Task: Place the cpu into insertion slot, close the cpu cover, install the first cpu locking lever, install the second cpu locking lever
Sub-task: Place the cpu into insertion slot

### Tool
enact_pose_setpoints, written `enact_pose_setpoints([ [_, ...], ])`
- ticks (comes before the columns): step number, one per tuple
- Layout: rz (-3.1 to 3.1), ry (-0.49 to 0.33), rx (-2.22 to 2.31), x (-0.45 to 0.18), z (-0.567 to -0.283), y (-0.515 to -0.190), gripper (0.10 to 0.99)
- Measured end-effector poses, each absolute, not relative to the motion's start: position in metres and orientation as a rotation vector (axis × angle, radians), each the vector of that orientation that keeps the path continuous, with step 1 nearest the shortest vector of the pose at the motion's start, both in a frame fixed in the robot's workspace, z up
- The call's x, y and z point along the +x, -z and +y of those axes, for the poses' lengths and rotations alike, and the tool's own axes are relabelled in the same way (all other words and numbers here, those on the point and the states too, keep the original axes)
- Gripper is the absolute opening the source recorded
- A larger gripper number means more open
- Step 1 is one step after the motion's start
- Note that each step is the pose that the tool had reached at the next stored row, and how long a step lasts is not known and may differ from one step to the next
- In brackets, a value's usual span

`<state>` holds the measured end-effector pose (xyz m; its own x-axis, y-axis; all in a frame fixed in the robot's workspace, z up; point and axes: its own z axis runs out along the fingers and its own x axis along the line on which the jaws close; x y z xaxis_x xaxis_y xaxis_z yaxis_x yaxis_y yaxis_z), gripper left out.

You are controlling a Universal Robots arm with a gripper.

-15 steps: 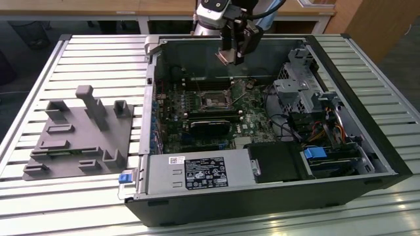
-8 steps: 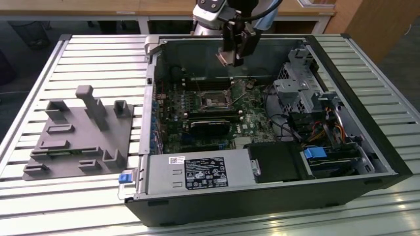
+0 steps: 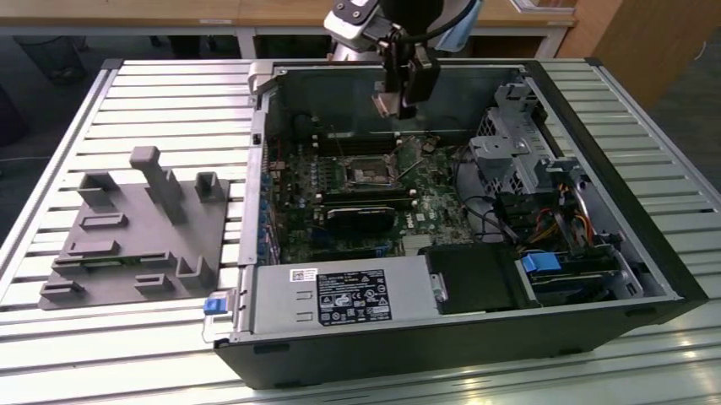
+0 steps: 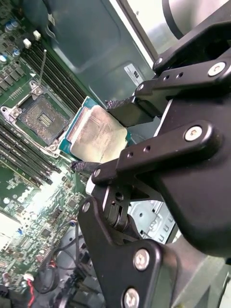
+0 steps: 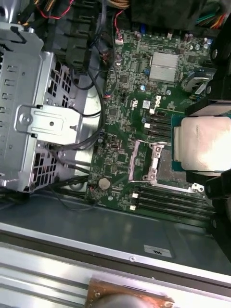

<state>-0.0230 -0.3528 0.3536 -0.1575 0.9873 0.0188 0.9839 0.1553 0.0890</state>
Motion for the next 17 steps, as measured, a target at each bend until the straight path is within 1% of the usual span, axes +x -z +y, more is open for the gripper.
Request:
enact_pose_setpoints([
  [8, 2.347, -0.121, 2.015, -0.023, -0.353, -0.346, 0.541],
  [17, 2.339, -0.096, 2.006, -0.023, -0.353, -0.342, 0.541],
])
